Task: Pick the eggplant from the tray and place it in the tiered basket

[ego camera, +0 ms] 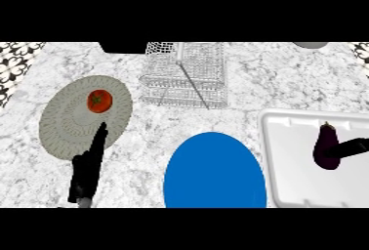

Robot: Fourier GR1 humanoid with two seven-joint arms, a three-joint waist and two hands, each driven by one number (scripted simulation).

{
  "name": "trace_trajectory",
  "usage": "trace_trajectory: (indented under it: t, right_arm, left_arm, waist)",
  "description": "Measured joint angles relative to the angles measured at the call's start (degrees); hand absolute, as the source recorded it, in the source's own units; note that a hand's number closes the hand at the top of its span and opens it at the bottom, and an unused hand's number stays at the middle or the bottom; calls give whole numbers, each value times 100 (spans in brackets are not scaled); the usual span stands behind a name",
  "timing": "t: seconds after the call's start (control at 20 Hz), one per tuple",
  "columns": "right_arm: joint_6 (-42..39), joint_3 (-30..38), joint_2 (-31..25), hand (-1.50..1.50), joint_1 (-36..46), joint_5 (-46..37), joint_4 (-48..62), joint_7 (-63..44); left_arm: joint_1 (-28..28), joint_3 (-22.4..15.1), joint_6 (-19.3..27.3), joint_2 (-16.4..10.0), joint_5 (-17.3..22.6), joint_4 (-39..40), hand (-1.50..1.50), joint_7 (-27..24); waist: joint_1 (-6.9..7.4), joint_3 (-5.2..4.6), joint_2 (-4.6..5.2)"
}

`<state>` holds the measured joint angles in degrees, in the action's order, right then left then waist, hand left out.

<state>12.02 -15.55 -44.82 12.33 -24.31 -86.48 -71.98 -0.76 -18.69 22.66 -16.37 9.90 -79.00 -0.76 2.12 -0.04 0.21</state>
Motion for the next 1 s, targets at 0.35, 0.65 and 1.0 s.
trace_trajectory:
  t: [0.35, 0.65, 1.0]
  right_arm:
    - [-327, -18, 576, -150, 727, -116, 776, 36]
    - [-687, 43, 861, -150, 1103, -23, 1555, 84]
    - [-1031, 176, 1137, -150, 1362, 72, 2103, 93]
  left_arm:
    - [-5, 132, -109, -16, 29, 94, 0, -92]
    - [-57, 137, -91, 59, -24, 98, 0, -186]
    - [-143, 196, -114, 27, -45, 7, 0, -119]
  waist:
    - [-54, 11, -18]
    - [-75, 17, -21]
    - [-126, 14, -34]
